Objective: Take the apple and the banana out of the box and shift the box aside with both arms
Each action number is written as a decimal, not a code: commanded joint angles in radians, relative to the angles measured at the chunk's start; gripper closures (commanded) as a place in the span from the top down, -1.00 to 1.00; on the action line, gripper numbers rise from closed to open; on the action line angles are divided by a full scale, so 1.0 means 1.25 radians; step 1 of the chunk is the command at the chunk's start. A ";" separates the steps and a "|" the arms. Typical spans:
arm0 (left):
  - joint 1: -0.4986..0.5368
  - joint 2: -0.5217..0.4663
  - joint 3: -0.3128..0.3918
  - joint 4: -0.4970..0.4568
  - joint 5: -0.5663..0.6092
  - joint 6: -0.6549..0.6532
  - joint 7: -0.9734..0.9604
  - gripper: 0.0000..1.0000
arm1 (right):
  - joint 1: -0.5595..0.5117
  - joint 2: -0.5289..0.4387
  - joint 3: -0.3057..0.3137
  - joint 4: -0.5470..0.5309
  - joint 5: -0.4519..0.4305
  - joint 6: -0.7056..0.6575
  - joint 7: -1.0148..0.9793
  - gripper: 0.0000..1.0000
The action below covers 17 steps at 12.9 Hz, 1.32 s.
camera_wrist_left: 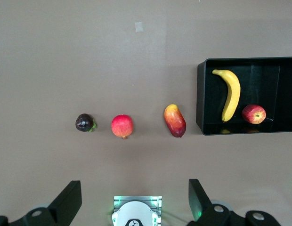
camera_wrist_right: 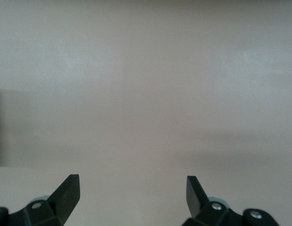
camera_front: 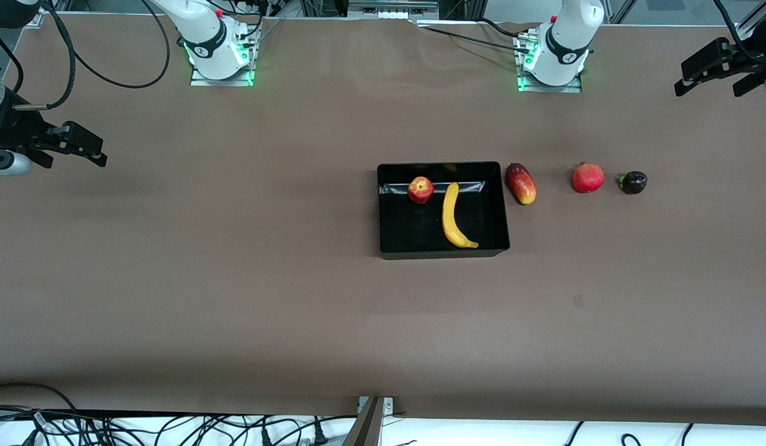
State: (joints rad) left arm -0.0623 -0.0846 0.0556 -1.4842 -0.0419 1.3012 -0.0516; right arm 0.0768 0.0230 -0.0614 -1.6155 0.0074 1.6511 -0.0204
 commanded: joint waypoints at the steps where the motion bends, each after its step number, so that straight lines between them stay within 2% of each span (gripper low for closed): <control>1: 0.004 0.011 0.006 0.025 -0.011 -0.008 0.013 1.00 | -0.010 0.005 0.006 0.011 -0.006 -0.002 -0.007 1.00; 12: 0.002 0.012 0.005 0.020 -0.013 -0.002 -0.023 1.00 | -0.012 0.005 0.006 0.011 -0.005 0.000 -0.007 1.00; 14: -0.008 0.040 -0.011 -0.007 -0.016 0.090 -0.238 1.00 | -0.012 0.005 0.006 0.011 -0.005 -0.002 -0.007 1.00; 15: -0.013 0.070 -0.042 -0.029 -0.016 0.150 -0.376 1.00 | -0.011 0.004 0.006 0.011 -0.005 -0.002 -0.007 1.00; 16: -0.016 0.122 -0.085 -0.047 -0.007 0.213 -0.507 1.00 | -0.012 0.005 0.006 0.011 -0.005 -0.002 -0.007 1.00; 17: -0.041 0.171 -0.100 -0.052 -0.005 0.258 -0.611 1.00 | -0.012 0.005 0.006 0.011 -0.005 0.000 -0.007 1.00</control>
State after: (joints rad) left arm -0.0742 0.0108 -0.0244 -1.5426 -0.0428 1.5327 -0.5812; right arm 0.0735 0.0237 -0.0615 -1.6150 0.0074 1.6512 -0.0204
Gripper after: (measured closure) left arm 0.000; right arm 0.000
